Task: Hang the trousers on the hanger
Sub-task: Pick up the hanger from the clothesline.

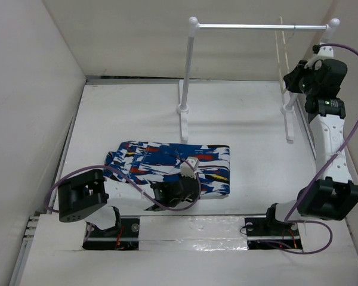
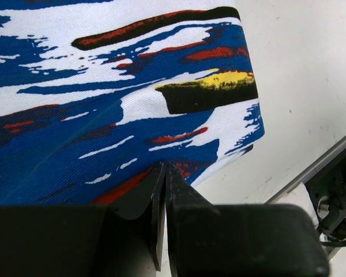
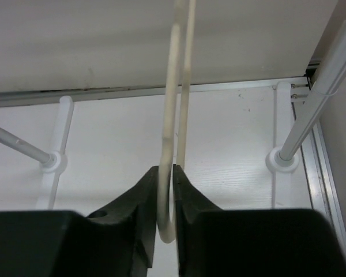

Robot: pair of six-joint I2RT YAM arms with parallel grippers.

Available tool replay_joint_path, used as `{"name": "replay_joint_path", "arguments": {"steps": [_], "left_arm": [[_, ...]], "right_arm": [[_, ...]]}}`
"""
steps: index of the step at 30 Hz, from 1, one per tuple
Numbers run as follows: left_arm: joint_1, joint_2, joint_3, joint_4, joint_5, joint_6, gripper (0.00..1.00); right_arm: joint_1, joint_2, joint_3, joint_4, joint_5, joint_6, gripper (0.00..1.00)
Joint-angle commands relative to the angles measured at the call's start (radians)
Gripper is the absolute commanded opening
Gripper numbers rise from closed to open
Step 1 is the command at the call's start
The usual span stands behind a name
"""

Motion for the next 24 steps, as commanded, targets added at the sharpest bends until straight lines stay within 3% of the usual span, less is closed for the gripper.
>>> {"name": "replay_joint_path", "arguments": {"steps": [1, 6, 7, 12, 24], "left_arm": [[-0.001, -0.045, 0.033, -0.014, -0.023, 0.006, 0.00], [-0.001, -0.079, 0.043, -0.046, -0.043, -0.012, 0.06], [-0.001, -0.087, 0.044, -0.050, -0.044, -0.010, 0.15], [-0.001, -0.136, 0.082, -0.133, -0.100, -0.012, 0.33], [-0.001, -0.205, 0.206, -0.178, -0.117, 0.074, 0.44]], "right_arm": [[-0.004, -0.013, 0.015, 0.114, -0.017, 0.022, 0.16], [-0.004, 0.039, 0.097, 0.089, -0.051, 0.016, 0.00], [-0.004, 0.031, 0.092, 0.105, -0.049, 0.027, 0.00], [0.026, -0.065, 0.019, 0.188, 0.012, 0.038, 0.00], [0.046, -0.211, -0.173, 0.219, 0.070, 0.046, 0.00]]}}
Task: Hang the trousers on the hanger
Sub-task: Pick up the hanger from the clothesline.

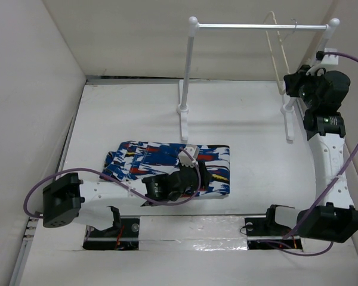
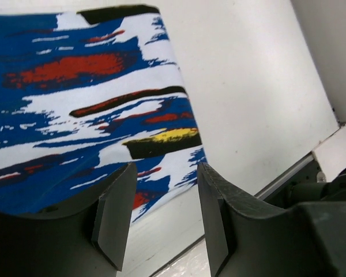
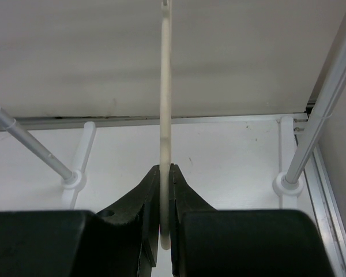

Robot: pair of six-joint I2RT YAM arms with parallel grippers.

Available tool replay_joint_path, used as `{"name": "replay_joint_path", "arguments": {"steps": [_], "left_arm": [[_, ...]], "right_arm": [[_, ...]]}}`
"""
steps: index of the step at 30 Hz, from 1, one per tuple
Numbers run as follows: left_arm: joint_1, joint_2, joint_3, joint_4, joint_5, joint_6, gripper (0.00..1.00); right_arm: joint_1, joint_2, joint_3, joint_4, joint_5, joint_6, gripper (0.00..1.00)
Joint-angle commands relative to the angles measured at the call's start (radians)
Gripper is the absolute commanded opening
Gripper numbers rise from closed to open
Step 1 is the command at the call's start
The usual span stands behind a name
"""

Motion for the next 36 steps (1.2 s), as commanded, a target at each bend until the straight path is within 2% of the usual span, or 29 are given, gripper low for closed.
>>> {"name": "replay_joint_path", "arguments": {"steps": [1, 10, 14, 19, 25, 30, 36], "left_arm": [[-0.001, -0.058, 0.081, -0.015, -0.030, 0.052, 0.44], [-0.001, -0.084, 0.224, -0.001, -0.017, 0.110, 0.43], [0.046, 0.003, 0.310, 0.017, 0.042, 0.109, 0.40], [0.127, 0.132, 0.408, 0.091, 0.180, 0.075, 0.40], [0.183, 0.330, 0.551, 0.100, 0.276, 0.051, 0.42], [0.227, 0.477, 0.644, 0.115, 0.370, 0.012, 0.43], [0.259, 0.591, 0.712, 0.117, 0.405, -0.028, 0.46]], "right_arm": [[0.005, -0.043, -0.058, 0.081, 0.026, 0.010, 0.00], [0.035, -0.213, -0.317, 0.101, 0.033, 0.009, 0.00], [0.122, -0.338, -0.509, 0.112, 0.082, 0.012, 0.00], [0.271, -0.461, -0.763, 0.147, 0.181, 0.050, 0.00], [0.404, -0.515, -0.831, 0.112, 0.300, 0.047, 0.00], [0.456, -0.534, -0.874, 0.100, 0.357, 0.051, 0.00], [0.501, -0.544, -0.911, 0.113, 0.369, 0.071, 0.00]]}}
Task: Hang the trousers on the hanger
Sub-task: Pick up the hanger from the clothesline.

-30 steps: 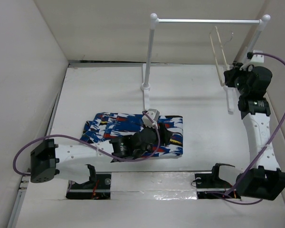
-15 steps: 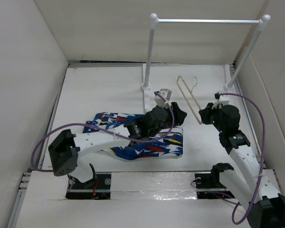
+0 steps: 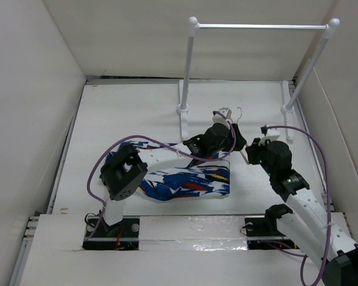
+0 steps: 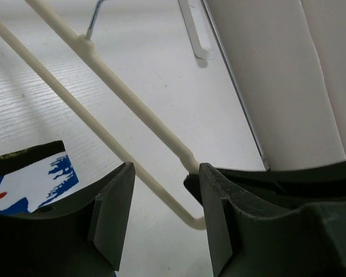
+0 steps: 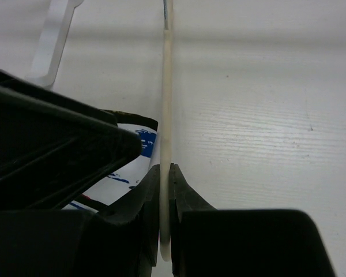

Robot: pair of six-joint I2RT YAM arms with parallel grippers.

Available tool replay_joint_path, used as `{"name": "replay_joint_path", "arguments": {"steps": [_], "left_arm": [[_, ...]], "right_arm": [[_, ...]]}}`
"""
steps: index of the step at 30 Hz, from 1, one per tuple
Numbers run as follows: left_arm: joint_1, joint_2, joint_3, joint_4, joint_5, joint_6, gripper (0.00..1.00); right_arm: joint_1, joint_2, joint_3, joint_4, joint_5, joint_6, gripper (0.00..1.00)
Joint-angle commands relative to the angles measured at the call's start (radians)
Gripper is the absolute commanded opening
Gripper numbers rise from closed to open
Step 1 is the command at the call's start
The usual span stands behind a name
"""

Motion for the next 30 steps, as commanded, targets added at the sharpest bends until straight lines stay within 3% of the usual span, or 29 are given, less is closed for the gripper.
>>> {"name": "replay_joint_path", "arguments": {"steps": [1, 15, 18, 20, 24, 25, 28, 30], "left_arm": [[0.010, 0.014, 0.055, 0.072, 0.054, -0.038, 0.46], [0.019, 0.125, 0.104, 0.069, 0.024, -0.095, 0.46], [0.019, 0.135, 0.093, 0.088, 0.029, -0.106, 0.39], [0.019, 0.140, 0.096, 0.085, 0.032, -0.109, 0.27], [0.019, 0.129, 0.060, 0.117, 0.050, -0.124, 0.01], [0.019, 0.129, 0.050, 0.118, 0.054, -0.124, 0.00], [0.019, 0.103, 0.009, 0.143, 0.057, -0.121, 0.00], [0.028, 0.070, -0.031, 0.183, 0.066, -0.129, 0.00]], "right_arm": [[0.030, -0.018, -0.019, 0.072, 0.045, 0.015, 0.00], [0.103, -0.015, -0.069, 0.100, 0.075, 0.040, 0.00], [0.139, -0.021, -0.075, 0.085, 0.100, 0.049, 0.00], [0.152, -0.024, -0.085, 0.084, 0.105, 0.055, 0.01], [0.197, -0.039, -0.079, 0.019, 0.131, 0.067, 0.23], [0.215, -0.053, -0.075, 0.002, 0.140, 0.071, 0.35], [0.228, -0.122, -0.078, -0.028, 0.120, 0.081, 0.54], [0.237, -0.159, -0.076, -0.052, 0.108, 0.094, 0.58]]}}
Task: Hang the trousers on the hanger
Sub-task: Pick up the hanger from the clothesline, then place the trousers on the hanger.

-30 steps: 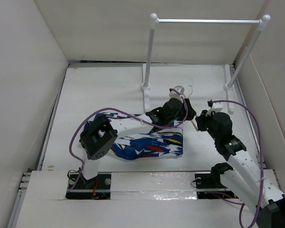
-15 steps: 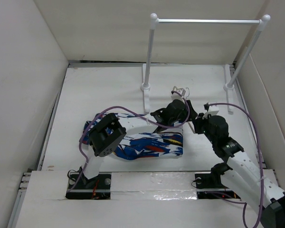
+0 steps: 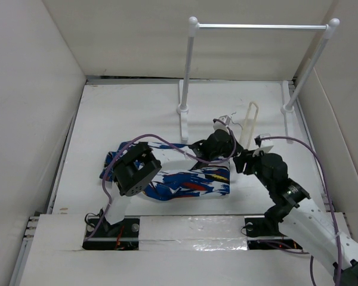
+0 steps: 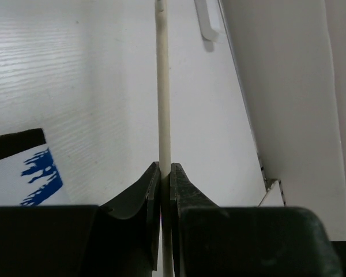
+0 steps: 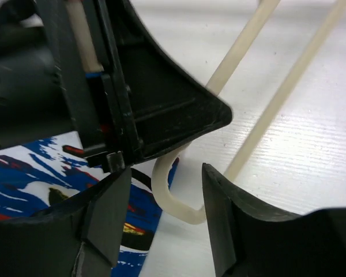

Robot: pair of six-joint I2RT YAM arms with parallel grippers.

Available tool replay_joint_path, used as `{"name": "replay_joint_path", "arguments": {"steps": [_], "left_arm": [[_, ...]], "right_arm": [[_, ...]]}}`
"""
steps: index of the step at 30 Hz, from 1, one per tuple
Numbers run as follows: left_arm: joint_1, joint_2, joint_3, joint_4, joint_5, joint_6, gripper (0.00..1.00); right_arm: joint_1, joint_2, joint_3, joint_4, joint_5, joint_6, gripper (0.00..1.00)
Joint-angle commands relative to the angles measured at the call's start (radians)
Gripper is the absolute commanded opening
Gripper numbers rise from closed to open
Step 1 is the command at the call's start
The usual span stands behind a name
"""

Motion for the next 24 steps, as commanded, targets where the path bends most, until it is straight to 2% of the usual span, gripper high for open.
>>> {"name": "replay_joint_path", "arguments": {"steps": [1, 6, 8, 9, 10, 13, 14, 23, 24], "left_arm": [[0.017, -0.085, -0.075, 0.100, 0.003, 0.010, 0.00], [0.017, -0.168, -0.170, 0.149, 0.006, 0.009, 0.00], [0.004, -0.192, -0.237, 0.188, 0.008, -0.004, 0.00], [-0.009, -0.215, -0.256, 0.198, 0.008, -0.008, 0.00], [-0.020, -0.228, -0.303, 0.229, 0.003, -0.013, 0.00], [-0.074, -0.275, -0.410, 0.333, -0.024, -0.057, 0.00], [-0.095, -0.286, -0.455, 0.377, -0.033, -0.091, 0.00], [-0.178, -0.237, -0.604, 0.528, -0.147, -0.223, 0.00], [-0.193, -0.231, -0.613, 0.530, -0.194, -0.234, 0.00]], "right_arm": [[0.015, -0.082, 0.025, -0.036, -0.001, 0.023, 0.61], [0.015, -0.174, 0.103, -0.160, 0.010, 0.020, 0.61], [0.015, -0.212, 0.141, -0.192, 0.025, 0.023, 0.54], [0.015, -0.220, 0.145, -0.187, 0.024, 0.020, 0.46], [0.015, -0.225, 0.142, -0.186, 0.000, 0.017, 0.25], [0.015, -0.194, 0.131, -0.179, -0.033, 0.017, 0.04], [0.015, -0.168, 0.120, -0.176, -0.040, 0.028, 0.01], [0.015, -0.056, 0.017, -0.044, -0.110, 0.051, 0.01], [0.015, -0.049, 0.007, -0.038, -0.111, 0.054, 0.01]]}}
